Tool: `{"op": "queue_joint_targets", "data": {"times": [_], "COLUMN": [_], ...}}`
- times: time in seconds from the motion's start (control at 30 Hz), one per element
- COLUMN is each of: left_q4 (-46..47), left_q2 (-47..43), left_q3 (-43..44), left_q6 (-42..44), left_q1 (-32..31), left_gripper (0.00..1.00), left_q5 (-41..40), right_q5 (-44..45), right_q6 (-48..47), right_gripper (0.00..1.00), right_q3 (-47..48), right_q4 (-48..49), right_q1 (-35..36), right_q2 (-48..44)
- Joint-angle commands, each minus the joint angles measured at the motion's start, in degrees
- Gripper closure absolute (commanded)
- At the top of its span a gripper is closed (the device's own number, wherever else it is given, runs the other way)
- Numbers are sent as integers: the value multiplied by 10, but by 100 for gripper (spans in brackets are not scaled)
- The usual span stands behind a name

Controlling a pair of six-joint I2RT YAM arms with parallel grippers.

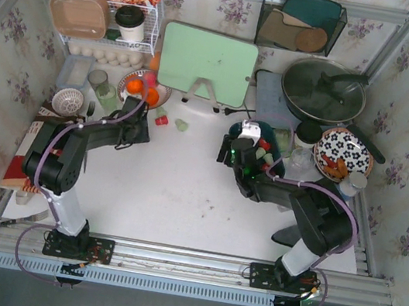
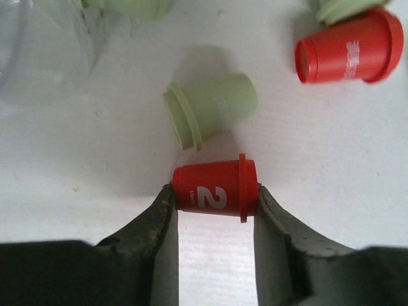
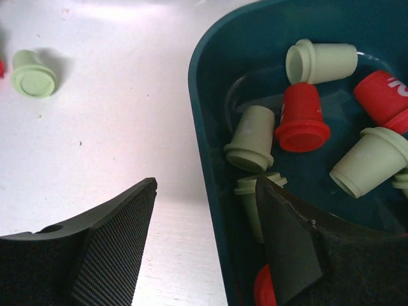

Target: Mix the coffee capsules in the storage basket

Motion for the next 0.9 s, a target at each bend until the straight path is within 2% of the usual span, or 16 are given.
{"op": "queue_joint_targets", "data": {"times": [0.0, 0.2, 0.33, 0.63, 0.87], "left_q4": [7, 7, -2, -14, 16], "left_q2": [-29, -117, -186, -313, -307], "left_q3": [-30, -78, -111, -156, -120], "left_q6": [-10, -10, -10, -8, 8], "left_q1": [-4, -22, -46, -112, -165], "left_gripper": [77, 80, 79, 79, 78], "left_q5": [45, 51, 52, 51, 62], "right_q5": [-26, -122, -153, -126, -115], "right_q6": [-12, -20, -7, -1, 10], "right_gripper": [30, 31, 32, 32, 30], "right_q3": [16, 40, 76, 194, 197], "right_q4": [-22, -6, 7, -8, -67], "right_q1": [1, 1, 1, 1, 1], "right_q2": [14, 48, 90, 162, 101]}}
